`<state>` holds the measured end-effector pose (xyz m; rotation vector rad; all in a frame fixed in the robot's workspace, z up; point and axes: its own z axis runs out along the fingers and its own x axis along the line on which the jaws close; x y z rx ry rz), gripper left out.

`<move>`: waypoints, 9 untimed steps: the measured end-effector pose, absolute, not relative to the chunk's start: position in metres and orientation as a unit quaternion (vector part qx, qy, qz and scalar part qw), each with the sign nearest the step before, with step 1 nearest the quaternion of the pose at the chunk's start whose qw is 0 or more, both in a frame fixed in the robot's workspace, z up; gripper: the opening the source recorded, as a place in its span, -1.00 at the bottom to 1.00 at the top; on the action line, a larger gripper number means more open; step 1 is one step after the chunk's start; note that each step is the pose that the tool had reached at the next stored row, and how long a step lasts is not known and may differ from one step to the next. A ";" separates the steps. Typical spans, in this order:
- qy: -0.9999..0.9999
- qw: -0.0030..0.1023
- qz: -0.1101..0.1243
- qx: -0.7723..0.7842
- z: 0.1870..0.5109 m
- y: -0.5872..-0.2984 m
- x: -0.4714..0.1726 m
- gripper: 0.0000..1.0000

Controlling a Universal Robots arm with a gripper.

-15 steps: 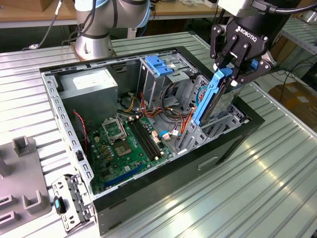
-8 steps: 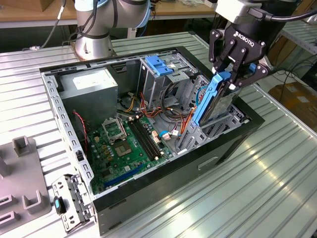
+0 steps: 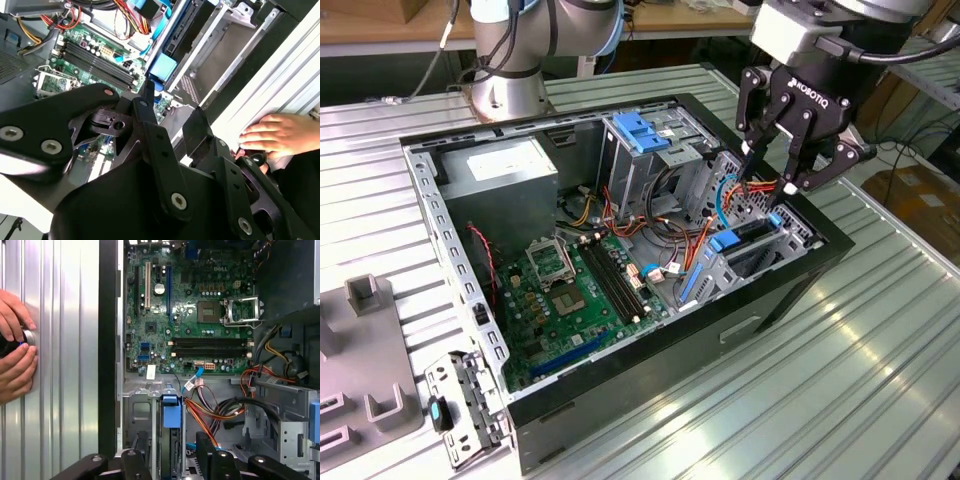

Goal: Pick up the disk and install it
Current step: 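Insert the disk into the insertion slot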

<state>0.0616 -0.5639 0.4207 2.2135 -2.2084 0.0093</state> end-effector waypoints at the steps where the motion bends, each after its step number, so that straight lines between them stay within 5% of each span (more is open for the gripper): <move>1: -0.706 0.007 0.003 0.708 0.419 -0.564 0.062 0.01; 5: -0.706 0.007 0.003 0.708 0.410 -0.567 0.062 0.01; 9: -0.706 0.007 0.003 0.708 0.401 -0.570 0.063 -0.28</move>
